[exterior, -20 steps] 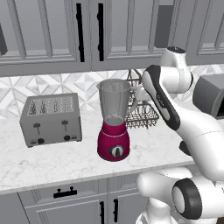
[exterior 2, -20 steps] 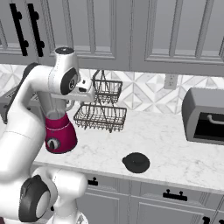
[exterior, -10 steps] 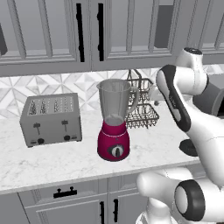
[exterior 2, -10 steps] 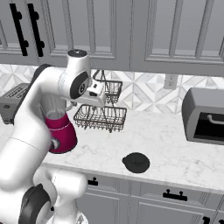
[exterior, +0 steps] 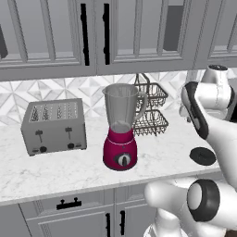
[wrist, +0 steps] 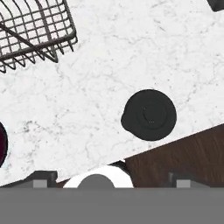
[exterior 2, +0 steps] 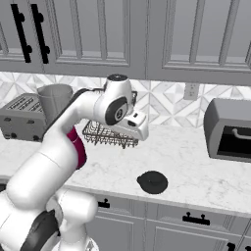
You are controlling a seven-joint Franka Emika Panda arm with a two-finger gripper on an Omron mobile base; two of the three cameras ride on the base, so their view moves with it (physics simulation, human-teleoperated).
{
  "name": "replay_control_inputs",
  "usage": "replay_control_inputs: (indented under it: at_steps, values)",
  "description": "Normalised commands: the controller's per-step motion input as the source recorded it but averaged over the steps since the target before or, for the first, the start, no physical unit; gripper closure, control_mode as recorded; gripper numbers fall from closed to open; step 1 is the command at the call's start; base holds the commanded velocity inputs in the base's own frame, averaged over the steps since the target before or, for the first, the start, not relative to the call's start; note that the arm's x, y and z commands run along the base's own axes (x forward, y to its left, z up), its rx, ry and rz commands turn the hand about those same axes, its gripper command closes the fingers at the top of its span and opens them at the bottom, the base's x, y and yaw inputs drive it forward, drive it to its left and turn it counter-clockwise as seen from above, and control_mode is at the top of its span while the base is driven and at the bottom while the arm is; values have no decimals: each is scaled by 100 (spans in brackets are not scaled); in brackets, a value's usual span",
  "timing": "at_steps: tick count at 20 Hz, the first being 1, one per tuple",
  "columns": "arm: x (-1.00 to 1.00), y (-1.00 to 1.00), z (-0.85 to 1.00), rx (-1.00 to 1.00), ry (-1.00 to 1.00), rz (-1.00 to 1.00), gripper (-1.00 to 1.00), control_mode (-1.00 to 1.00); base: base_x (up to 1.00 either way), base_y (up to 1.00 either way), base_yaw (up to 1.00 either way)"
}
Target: Close the lid blender by securely placing the lid on top.
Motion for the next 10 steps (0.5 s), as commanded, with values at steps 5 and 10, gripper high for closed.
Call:
replay_control_inputs:
  at_steps: [5, 10]
  values:
    - [51, -79, -100, -8, 31, -32, -100, -100, 0, 0, 0]
    - [11, -82, -100, 0, 23, -21, -100, -100, 0, 0, 0]
